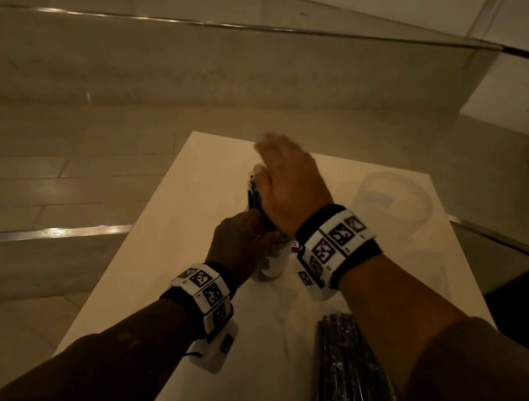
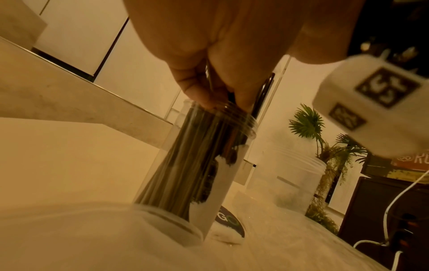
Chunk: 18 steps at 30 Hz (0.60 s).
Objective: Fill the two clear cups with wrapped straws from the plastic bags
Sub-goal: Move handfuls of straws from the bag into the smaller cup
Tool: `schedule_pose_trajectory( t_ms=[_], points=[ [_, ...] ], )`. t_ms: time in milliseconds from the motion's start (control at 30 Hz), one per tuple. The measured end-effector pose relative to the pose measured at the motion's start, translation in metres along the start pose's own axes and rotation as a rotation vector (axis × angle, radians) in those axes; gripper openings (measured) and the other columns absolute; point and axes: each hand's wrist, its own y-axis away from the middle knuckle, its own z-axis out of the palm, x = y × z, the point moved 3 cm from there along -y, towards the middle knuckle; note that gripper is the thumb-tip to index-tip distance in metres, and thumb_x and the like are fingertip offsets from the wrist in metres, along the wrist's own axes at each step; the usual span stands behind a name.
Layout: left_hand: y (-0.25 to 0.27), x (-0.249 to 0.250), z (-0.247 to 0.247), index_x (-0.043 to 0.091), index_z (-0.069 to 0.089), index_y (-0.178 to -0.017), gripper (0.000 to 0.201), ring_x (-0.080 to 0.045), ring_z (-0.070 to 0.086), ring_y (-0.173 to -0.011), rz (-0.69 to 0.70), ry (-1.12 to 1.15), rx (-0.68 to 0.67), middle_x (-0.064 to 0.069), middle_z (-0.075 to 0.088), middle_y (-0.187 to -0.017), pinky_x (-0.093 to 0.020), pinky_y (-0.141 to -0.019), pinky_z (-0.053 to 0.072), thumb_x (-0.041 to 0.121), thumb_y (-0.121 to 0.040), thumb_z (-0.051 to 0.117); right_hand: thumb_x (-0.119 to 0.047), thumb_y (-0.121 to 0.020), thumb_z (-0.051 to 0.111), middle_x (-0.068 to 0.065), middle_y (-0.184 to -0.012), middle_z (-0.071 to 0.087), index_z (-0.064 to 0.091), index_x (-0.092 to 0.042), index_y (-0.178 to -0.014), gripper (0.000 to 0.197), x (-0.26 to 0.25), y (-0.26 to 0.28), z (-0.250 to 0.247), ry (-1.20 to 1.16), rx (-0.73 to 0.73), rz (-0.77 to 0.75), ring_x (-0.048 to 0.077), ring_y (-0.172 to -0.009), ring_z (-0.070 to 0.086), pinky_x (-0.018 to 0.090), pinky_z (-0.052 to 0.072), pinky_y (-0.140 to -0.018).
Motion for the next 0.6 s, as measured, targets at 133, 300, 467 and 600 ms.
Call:
schedule_pose_trajectory(
  t_ms=[133, 300, 467, 600],
  points=[
    [0.002, 0.001, -0.004, 0.009, 0.067, -0.09, 0.015, -0.027, 0.063, -0.067, 0.087, -0.01, 0.043, -0.009, 0.07, -0.08, -0.021, -0.062, 0.036, 0.023, -0.084, 0.068, -0.043, -0.102, 0.027, 0.004, -0.163, 0.01, 0.022, -0.018, -0.152, 0.057, 0.016, 0.019, 0.03, 0.139, -0.231, 0.136, 0.02, -0.15, 0.003, 0.05, 0.003, -0.119],
    [0.002, -0.002, -0.001, 0.008, 0.067, -0.084, 0.015, -0.027, 0.062, -0.063, 0.113, -0.028, 0.04, -0.01, 0.067, -0.075, -0.023, -0.058, 0.039, 0.021, -0.085, 0.062, -0.05, -0.1, 0.025, 0.003, -0.164, -0.001, 0.008, -0.019, -0.155, 0.065, 0.014, 0.024, 0.031, 0.106, -0.221, 0.137, 0.02, -0.15, -0.006, 0.052, 0.003, -0.12],
    [0.015, 0.004, -0.02, 0.015, 0.055, -0.08, 0.022, -0.011, 0.041, -0.062, 0.122, -0.028, 0.089, 0.002, 0.049, -0.081, -0.018, -0.055, 0.032, 0.033, -0.078, 0.068, -0.049, -0.097, 0.031, 0.011, -0.16, 0.017, 0.02, -0.019, -0.153, 0.064, 0.023, 0.036, 0.014, -0.103, 0.026, 0.15, 0.026, -0.148, 0.01, 0.046, 0.013, -0.117],
    [0.057, -0.01, -0.015, 0.027, 0.047, -0.08, 0.039, -0.002, 0.044, -0.059, -0.007, -0.142, -0.434, 0.013, 0.048, -0.07, -0.022, -0.056, 0.044, 0.06, -0.074, 0.065, -0.045, -0.094, 0.04, 0.014, -0.121, 0.055, 0.054, -0.007, -0.123, 0.05, 0.05, 0.073, -0.004, -0.129, 0.208, 0.178, 0.031, -0.116, 0.045, 0.038, 0.038, -0.096]
  ],
)
